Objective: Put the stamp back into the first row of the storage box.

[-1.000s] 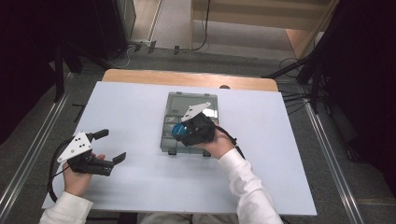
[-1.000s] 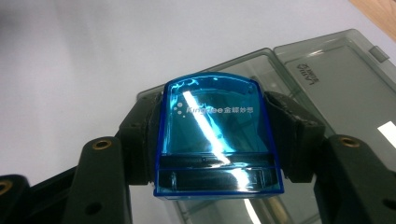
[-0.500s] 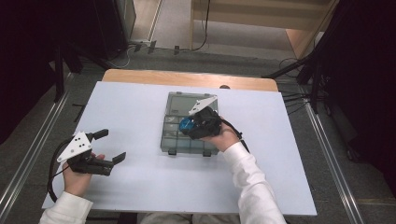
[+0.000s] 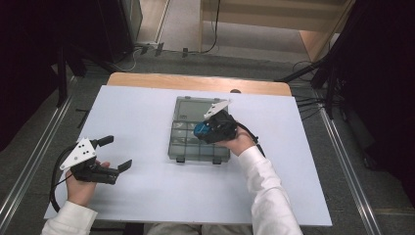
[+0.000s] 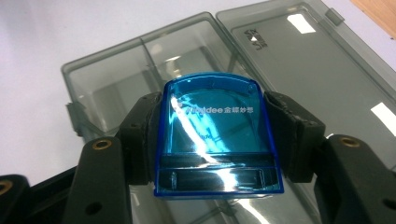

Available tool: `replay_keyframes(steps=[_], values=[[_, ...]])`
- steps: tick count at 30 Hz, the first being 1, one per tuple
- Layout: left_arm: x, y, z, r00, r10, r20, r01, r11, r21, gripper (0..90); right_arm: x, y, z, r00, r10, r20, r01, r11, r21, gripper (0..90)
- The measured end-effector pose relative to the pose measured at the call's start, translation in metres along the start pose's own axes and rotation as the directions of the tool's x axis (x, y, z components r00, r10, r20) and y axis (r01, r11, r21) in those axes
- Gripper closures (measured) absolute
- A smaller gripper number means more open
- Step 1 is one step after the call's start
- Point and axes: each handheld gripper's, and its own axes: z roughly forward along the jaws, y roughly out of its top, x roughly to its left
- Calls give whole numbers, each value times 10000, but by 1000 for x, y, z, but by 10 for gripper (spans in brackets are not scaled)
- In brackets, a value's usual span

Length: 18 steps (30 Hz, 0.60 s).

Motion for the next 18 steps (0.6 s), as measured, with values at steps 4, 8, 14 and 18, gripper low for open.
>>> replay_keyframes(steps=[4,8,14,18], values=[[1,0,0,10000,-54,-10,54,10000,39,0,-8,-4,1,9998,200,51,-200,9998,-41,426],[1,0,0,10000,-59,12,59,10000,53,0,-15,-8,3,9996,243,117,-242,9997,-50,426],[1,0,0,10000,-54,6,54,10000,33,0,-24,-14,6,9992,226,332,-227,9997,23,426],[1,-1,1,10000,-50,12,50,10000,60,0,-29,-16,8,9992,111,380,-116,9998,140,425]])
